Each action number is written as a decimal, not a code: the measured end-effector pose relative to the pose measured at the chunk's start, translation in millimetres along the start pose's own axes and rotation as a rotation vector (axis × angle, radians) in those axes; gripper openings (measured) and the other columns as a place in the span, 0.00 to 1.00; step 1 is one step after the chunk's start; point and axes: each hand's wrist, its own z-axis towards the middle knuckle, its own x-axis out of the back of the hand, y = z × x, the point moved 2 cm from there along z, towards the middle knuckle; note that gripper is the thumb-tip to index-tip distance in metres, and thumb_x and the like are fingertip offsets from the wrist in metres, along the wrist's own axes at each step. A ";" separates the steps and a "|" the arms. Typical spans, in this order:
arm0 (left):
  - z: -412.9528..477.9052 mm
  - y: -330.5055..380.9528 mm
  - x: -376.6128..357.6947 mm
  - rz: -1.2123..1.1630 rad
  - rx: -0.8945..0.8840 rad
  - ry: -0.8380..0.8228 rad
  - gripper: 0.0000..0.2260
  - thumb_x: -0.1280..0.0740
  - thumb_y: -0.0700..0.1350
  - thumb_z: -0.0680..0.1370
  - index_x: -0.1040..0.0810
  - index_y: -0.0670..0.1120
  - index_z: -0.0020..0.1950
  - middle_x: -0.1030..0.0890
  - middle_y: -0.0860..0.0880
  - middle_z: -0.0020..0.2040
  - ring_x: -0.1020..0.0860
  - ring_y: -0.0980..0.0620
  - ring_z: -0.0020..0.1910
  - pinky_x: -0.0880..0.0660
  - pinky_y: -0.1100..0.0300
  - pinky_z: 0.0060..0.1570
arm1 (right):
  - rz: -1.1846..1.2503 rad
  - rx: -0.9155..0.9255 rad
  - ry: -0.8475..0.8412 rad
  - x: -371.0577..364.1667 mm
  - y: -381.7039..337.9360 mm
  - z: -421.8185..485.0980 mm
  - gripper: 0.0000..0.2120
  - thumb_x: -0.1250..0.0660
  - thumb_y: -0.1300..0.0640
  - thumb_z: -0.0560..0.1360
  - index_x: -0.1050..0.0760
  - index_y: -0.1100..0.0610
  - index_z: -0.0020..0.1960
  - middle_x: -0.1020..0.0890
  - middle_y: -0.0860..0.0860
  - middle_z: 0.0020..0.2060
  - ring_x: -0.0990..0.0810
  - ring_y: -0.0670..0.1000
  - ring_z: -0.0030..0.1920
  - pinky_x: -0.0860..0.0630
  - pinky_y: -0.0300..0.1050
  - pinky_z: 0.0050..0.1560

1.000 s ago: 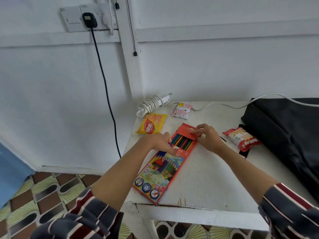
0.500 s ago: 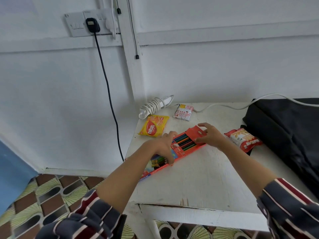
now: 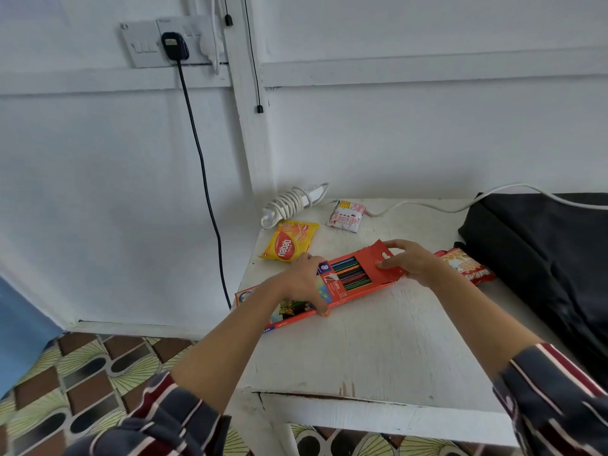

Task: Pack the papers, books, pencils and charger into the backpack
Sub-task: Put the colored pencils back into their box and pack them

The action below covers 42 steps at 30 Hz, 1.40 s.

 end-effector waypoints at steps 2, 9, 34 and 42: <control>1.5 0.7 0.4 0.003 -0.022 0.025 0.45 0.21 0.50 0.63 0.44 0.48 0.73 0.39 0.47 0.68 0.38 0.51 0.67 0.31 0.52 0.65 | 0.019 -0.018 -0.017 1.0 1.6 -1.3 0.28 0.30 0.70 0.70 0.33 0.60 0.68 0.26 0.58 0.54 0.24 0.56 0.51 0.25 0.48 0.50; 4.2 3.0 0.7 0.009 -0.043 0.046 0.46 0.21 0.49 0.64 0.45 0.48 0.73 0.40 0.47 0.69 0.40 0.51 0.68 0.32 0.52 0.66 | 0.228 -0.078 -0.060 6.0 6.3 -0.8 0.28 0.33 0.72 0.71 0.34 0.61 0.68 0.22 0.57 0.47 0.21 0.55 0.47 0.24 0.50 0.49; 5.1 11.0 -3.4 -0.022 -0.109 0.089 0.45 0.21 0.48 0.63 0.44 0.48 0.73 0.40 0.48 0.67 0.39 0.51 0.67 0.31 0.54 0.64 | -0.061 0.119 -0.018 -27.5 5.6 -5.3 0.30 0.29 0.66 0.70 0.34 0.49 0.68 0.31 0.57 0.64 0.25 0.57 0.55 0.22 0.46 0.44; 5.0 13.1 -3.4 0.001 -0.126 0.112 0.46 0.21 0.49 0.63 0.44 0.47 0.73 0.40 0.48 0.68 0.40 0.52 0.67 0.32 0.55 0.63 | -0.138 0.161 0.007 -29.4 0.7 -9.2 0.28 0.30 0.65 0.72 0.34 0.48 0.67 0.29 0.56 0.61 0.25 0.54 0.52 0.24 0.39 0.35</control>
